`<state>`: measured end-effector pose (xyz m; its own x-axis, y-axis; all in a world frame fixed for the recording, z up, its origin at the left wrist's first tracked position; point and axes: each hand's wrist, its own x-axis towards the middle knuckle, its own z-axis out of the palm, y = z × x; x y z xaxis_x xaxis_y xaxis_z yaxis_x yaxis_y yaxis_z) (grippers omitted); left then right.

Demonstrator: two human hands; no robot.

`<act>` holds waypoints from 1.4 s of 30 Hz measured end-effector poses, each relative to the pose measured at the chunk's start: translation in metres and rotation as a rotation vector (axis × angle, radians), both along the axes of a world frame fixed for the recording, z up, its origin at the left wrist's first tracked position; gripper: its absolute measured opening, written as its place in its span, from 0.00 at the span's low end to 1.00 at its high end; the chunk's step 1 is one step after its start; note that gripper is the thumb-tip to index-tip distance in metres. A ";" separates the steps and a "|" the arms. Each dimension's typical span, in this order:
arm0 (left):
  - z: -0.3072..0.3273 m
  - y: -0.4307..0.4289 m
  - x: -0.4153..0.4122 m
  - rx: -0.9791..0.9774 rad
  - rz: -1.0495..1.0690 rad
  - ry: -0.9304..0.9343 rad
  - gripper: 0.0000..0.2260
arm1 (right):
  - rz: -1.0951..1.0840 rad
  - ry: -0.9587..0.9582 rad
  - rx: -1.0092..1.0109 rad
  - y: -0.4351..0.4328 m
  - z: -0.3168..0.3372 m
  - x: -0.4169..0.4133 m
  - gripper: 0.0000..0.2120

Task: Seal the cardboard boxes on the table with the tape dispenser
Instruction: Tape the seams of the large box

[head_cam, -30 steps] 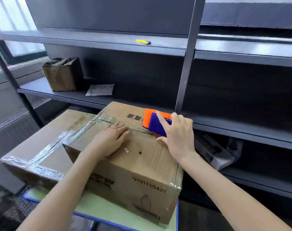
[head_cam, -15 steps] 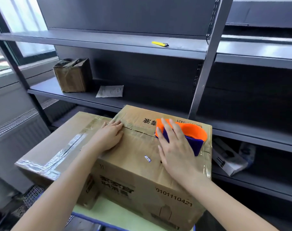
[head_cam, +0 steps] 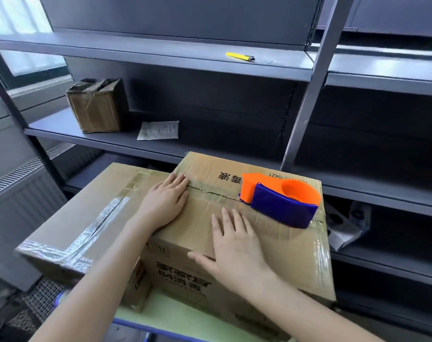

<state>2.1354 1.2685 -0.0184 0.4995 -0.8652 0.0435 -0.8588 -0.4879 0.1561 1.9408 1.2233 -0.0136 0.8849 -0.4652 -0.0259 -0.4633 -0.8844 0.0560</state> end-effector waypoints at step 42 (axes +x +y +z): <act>-0.012 0.021 -0.148 -0.084 0.092 -0.296 0.28 | 0.437 0.164 0.388 -0.110 0.024 -0.104 0.39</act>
<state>1.9876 1.2891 -0.0308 0.5304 -0.8042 0.2683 -0.8257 -0.5617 -0.0512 1.8365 1.1136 0.0107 0.9620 0.0109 -0.2727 -0.0653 -0.9610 -0.2686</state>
